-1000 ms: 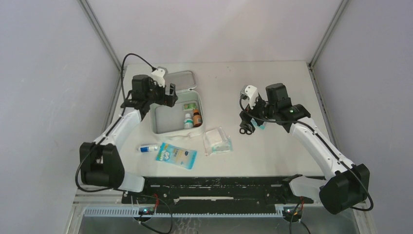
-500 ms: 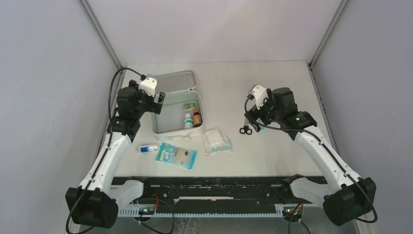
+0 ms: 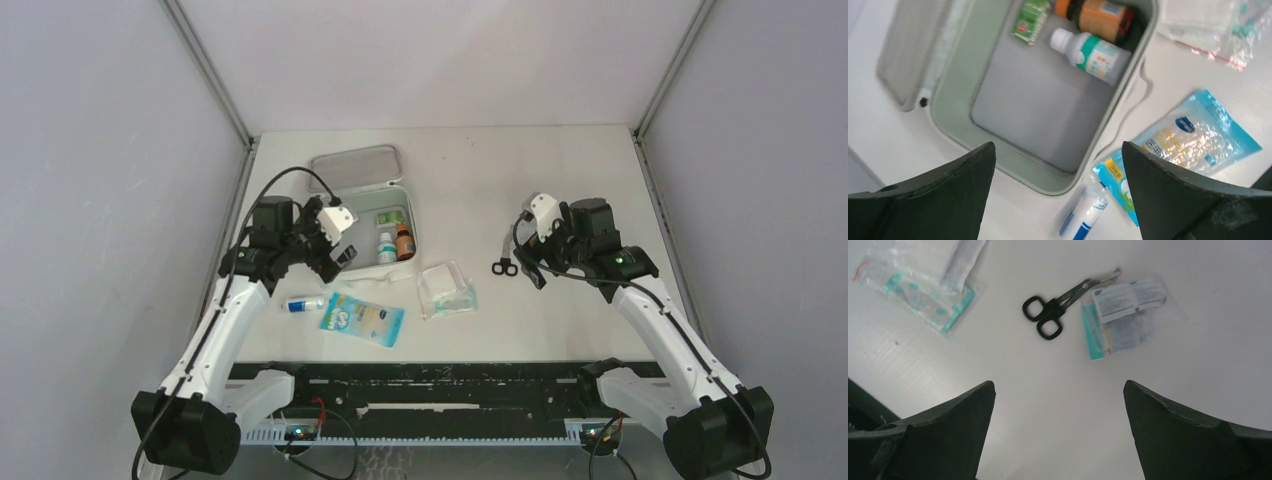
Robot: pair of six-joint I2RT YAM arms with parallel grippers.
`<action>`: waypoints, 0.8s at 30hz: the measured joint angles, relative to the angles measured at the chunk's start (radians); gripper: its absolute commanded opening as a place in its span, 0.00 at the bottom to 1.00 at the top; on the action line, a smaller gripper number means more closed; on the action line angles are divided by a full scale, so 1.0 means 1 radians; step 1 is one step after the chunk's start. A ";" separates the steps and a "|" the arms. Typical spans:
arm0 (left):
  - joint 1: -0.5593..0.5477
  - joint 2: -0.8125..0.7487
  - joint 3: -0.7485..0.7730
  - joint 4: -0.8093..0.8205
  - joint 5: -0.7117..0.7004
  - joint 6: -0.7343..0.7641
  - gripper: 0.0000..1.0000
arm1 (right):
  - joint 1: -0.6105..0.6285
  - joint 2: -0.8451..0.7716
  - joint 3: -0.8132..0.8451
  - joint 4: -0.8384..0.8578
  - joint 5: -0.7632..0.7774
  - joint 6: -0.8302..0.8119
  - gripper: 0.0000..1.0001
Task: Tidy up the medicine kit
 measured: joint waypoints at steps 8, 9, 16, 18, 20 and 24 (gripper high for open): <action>-0.090 0.142 0.000 -0.110 -0.019 0.183 0.89 | -0.035 -0.014 -0.054 -0.049 -0.060 -0.057 0.97; -0.100 0.167 0.000 -0.120 -0.029 0.200 0.86 | -0.039 -0.013 -0.054 -0.052 -0.063 -0.062 0.97; -0.133 0.340 0.003 -0.148 -0.129 0.290 0.67 | -0.056 0.040 -0.054 -0.060 -0.072 -0.079 0.96; -0.143 0.375 0.005 -0.151 -0.153 0.304 0.57 | -0.059 0.053 -0.054 -0.062 -0.072 -0.082 0.96; -0.159 0.404 0.011 -0.162 -0.173 0.319 0.46 | -0.059 0.061 -0.054 -0.067 -0.074 -0.085 0.96; -0.214 0.463 0.045 -0.177 -0.219 0.350 0.32 | -0.059 0.063 -0.054 -0.071 -0.081 -0.086 0.96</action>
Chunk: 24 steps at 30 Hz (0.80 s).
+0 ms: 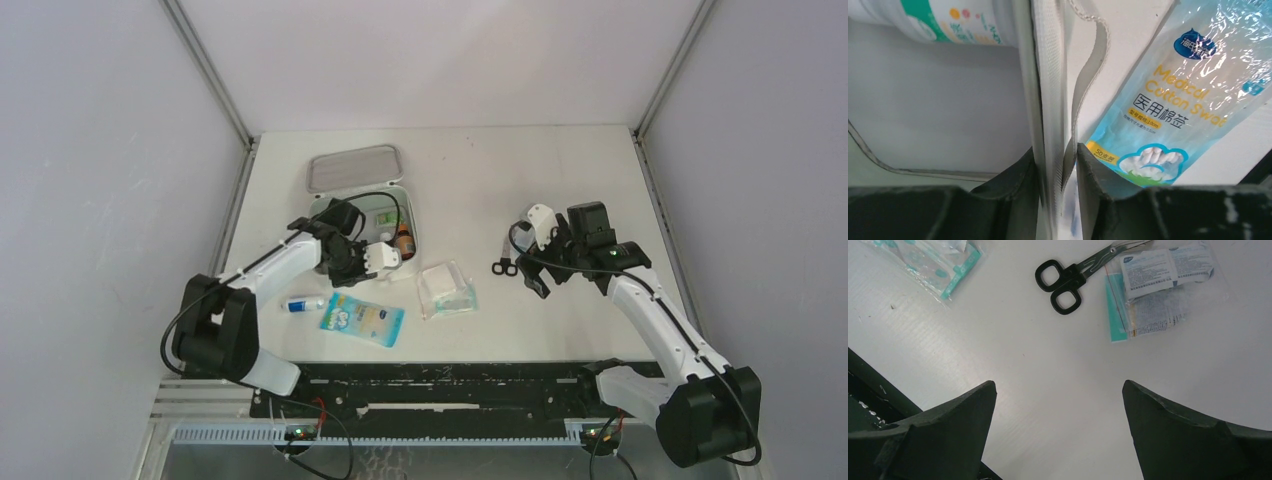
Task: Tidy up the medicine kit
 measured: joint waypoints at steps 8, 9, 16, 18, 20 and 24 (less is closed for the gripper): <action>-0.070 0.063 0.050 -0.024 -0.084 0.040 0.16 | 0.000 0.000 0.000 -0.011 -0.022 -0.003 0.96; -0.077 0.066 0.052 -0.027 -0.089 0.040 0.16 | 0.000 0.000 0.000 -0.011 -0.026 -0.003 0.96; -0.154 0.086 0.073 -0.033 -0.099 0.074 0.16 | 0.000 0.010 0.000 -0.011 -0.074 -0.001 0.96; -0.172 0.098 0.086 -0.040 -0.098 0.079 0.18 | 0.000 0.025 0.001 -0.010 -0.082 0.002 0.95; -0.182 0.112 0.100 -0.050 -0.098 0.083 0.20 | 0.004 0.044 0.005 -0.009 -0.085 0.004 0.96; -0.184 0.124 0.114 -0.051 -0.099 0.056 0.27 | 0.036 0.099 0.023 0.018 -0.085 0.018 0.97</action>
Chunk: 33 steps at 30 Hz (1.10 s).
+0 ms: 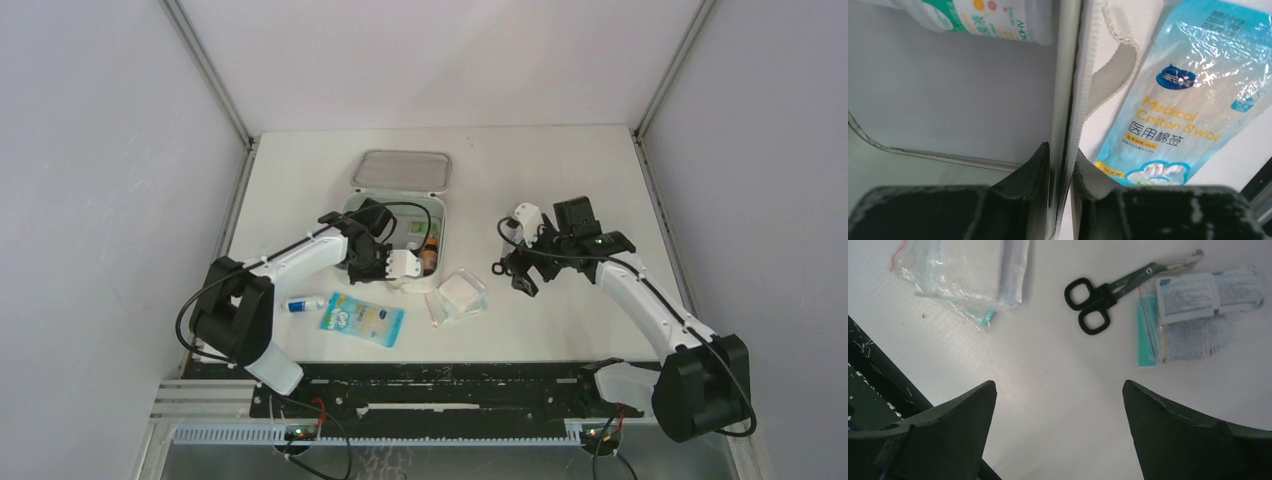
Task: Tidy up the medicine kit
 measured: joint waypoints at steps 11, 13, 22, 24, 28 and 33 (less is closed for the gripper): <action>0.005 0.000 -0.003 0.129 0.002 -0.158 0.47 | 0.142 0.233 0.034 0.184 -0.051 0.155 0.84; 0.018 -0.008 -0.006 0.153 0.011 -0.186 0.54 | 0.167 0.294 0.048 0.222 -0.066 0.197 0.82; 0.140 -0.152 -0.037 0.210 0.106 -0.246 0.78 | 0.208 0.448 0.075 0.286 -0.097 0.298 0.77; 0.166 -0.179 -0.045 0.211 0.135 -0.251 0.79 | 0.207 0.455 0.077 0.286 -0.103 0.299 0.78; 0.216 -0.241 -0.073 0.203 0.190 -0.250 0.82 | 0.187 0.444 0.091 0.276 -0.114 0.288 0.79; 0.312 -0.350 -0.110 0.109 0.223 -0.214 0.83 | 0.137 0.378 0.129 0.254 -0.119 0.252 0.79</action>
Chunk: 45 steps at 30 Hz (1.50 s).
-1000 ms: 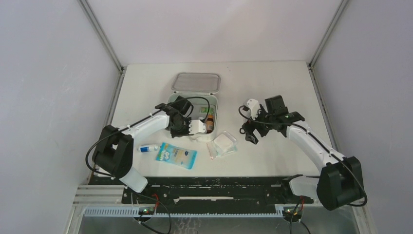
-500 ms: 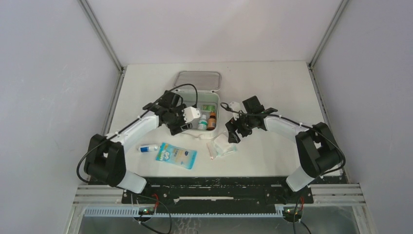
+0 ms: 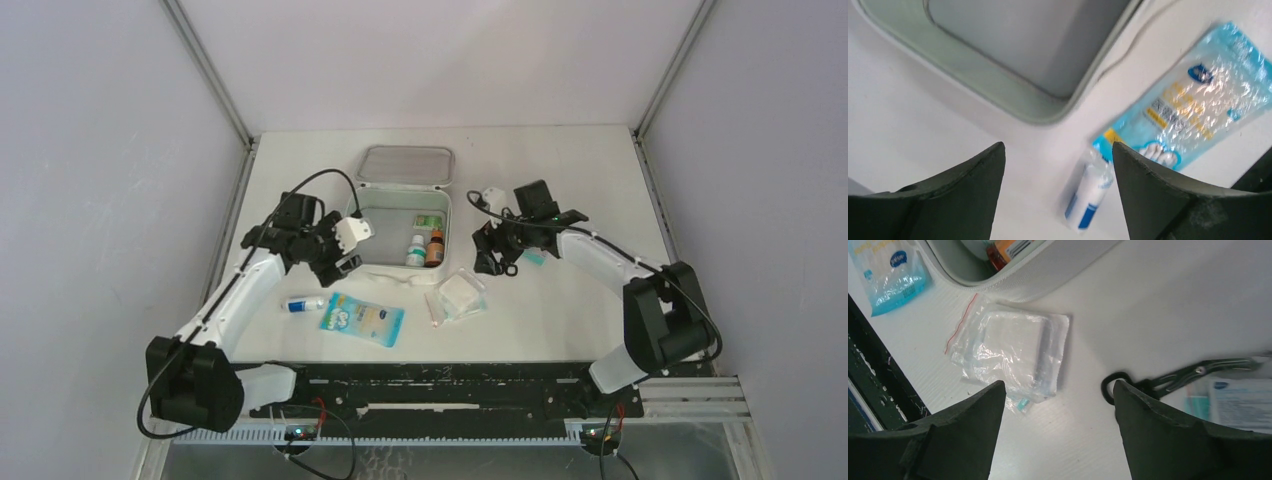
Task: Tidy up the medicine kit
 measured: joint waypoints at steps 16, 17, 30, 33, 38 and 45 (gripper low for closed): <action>0.197 -0.001 -0.169 -0.199 -0.184 0.200 0.81 | -0.055 -0.085 0.012 -0.031 -0.037 -0.042 0.78; 0.206 0.023 -0.170 -0.187 -0.192 0.207 0.79 | -0.055 -0.085 0.012 -0.035 -0.040 -0.043 0.78; 0.215 0.182 -0.169 -0.084 -0.241 0.231 0.45 | -0.074 -0.084 0.012 -0.052 -0.063 -0.050 0.76; 0.215 0.188 -0.170 -0.080 -0.241 0.224 0.39 | -0.080 -0.084 0.012 -0.053 -0.067 -0.051 0.76; 0.216 0.183 -0.170 -0.079 -0.240 0.211 0.33 | -0.089 -0.084 0.012 -0.053 -0.075 -0.051 0.76; 0.217 0.096 -0.163 -0.150 -0.201 0.174 0.32 | -0.101 -0.084 0.012 -0.055 -0.082 -0.052 0.76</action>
